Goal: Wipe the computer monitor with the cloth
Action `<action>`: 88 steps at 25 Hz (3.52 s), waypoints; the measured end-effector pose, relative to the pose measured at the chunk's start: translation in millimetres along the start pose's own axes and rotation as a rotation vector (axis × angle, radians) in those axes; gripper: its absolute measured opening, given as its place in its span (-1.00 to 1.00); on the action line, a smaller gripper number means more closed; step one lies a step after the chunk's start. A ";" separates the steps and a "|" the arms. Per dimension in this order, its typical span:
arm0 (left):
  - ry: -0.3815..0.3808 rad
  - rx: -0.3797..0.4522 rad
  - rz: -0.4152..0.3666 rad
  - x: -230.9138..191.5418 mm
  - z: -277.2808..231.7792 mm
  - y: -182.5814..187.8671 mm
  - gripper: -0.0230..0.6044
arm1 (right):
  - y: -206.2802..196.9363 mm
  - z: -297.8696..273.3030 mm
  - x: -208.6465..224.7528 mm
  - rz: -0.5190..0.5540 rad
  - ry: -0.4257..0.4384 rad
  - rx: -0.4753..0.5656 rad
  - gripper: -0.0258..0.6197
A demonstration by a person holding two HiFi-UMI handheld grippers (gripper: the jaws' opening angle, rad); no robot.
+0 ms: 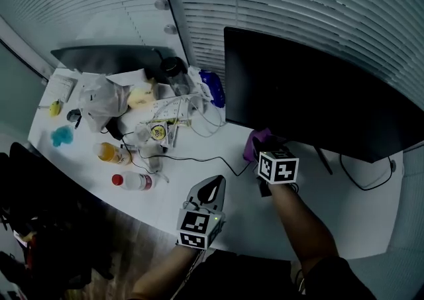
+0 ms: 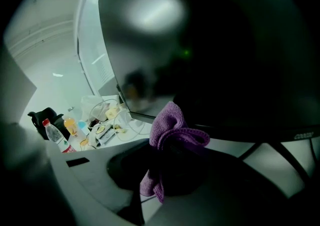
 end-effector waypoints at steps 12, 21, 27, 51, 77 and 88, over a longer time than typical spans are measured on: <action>0.043 0.011 0.025 -49.1 30.7 -14.6 -0.91 | 2.4 -51.0 -74.1 0.044 0.057 -0.009 -0.70; 0.045 0.019 0.042 -59.6 31.3 -17.0 -0.91 | 2.9 -59.6 -91.5 0.078 0.085 -0.018 -0.70; 0.025 0.023 0.036 -54.0 28.0 -15.7 -0.91 | 0.7 -55.0 -96.6 0.098 0.116 -0.014 -0.70; 0.034 0.077 -0.023 -63.4 40.4 16.7 -0.91 | 49.9 -27.8 -132.4 0.235 0.137 0.099 -0.70; 0.088 0.249 -0.104 -66.7 68.4 103.9 -0.91 | 161.5 78.6 -202.7 0.389 0.213 0.355 -0.70; 0.087 0.313 -0.144 -69.3 81.5 129.5 -0.91 | 189.0 109.2 -225.8 0.435 0.200 0.432 -0.70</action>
Point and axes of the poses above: the fingertips, and each gripper's own axes: z backward along the fingers, x to its right, y out of its top, the point moved 10 cm from there along z, backward along the fingers, and after that the axes turned 13 degrees about -z, right-handed, at the moved point
